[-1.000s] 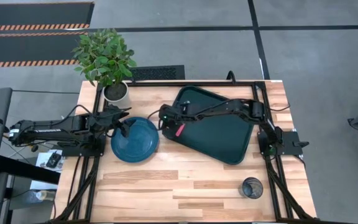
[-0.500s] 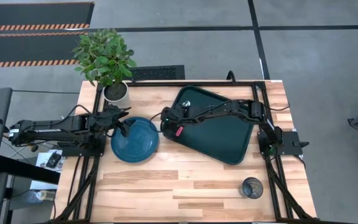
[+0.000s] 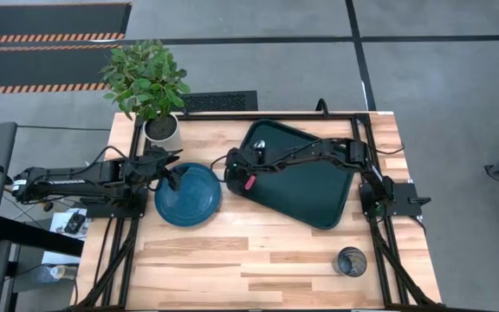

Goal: Pick and place plate/cup/fork/spoon on tray
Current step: Adjust the orange spoon on the black tray

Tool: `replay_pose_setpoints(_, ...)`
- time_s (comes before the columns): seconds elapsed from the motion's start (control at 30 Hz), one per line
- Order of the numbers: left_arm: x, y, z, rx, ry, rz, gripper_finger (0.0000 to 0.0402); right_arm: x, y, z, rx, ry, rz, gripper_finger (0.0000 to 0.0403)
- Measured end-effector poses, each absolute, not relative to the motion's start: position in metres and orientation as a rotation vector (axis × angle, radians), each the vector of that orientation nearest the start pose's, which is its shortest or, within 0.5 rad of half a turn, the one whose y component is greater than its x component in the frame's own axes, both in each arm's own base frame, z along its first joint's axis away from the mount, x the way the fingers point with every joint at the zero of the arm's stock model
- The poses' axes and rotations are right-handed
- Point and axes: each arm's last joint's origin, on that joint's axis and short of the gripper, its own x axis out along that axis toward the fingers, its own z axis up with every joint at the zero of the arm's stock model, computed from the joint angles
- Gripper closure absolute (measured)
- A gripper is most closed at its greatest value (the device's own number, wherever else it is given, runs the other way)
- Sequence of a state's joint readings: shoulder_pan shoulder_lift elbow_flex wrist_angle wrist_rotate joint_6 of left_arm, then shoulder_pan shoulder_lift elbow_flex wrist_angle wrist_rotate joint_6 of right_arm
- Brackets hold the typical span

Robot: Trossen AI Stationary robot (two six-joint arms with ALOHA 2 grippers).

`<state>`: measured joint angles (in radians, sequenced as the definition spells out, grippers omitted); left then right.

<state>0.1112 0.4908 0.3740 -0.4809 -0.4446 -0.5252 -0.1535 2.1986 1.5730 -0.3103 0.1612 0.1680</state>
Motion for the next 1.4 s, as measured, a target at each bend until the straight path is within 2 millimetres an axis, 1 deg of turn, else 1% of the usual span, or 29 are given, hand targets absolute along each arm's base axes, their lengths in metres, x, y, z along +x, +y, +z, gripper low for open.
replay_pose_setpoints(0.4, 0.113, 0.025, 0.206, -0.398, 0.439, 0.681, 0.0132, 0.460, -0.076, 0.145, 0.140, 0.910, -0.362, 0.0285)
replay_pose_setpoints(0.53, 0.113, 0.025, 0.206, -0.398, 0.439, 0.681, 0.0132, 0.457, -0.075, 0.137, 0.144, 0.912, -0.363, 0.0285)
replay_pose_setpoints(0.7, 0.113, 0.025, 0.206, -0.398, 0.439, 0.680, 0.0132, 0.455, -0.075, 0.135, 0.159, 0.912, -0.370, 0.0285)
replay_pose_setpoints(1.17, 0.113, 0.025, 0.206, -0.404, 0.437, 0.681, 0.0132, 0.457, -0.054, 0.135, 0.164, 0.916, -0.342, 0.0285)
replay_pose_setpoints(1.4, 0.113, 0.025, 0.206, -0.404, 0.436, 0.682, 0.0132, 0.455, -0.053, 0.133, 0.192, 0.936, -0.356, 0.0285)
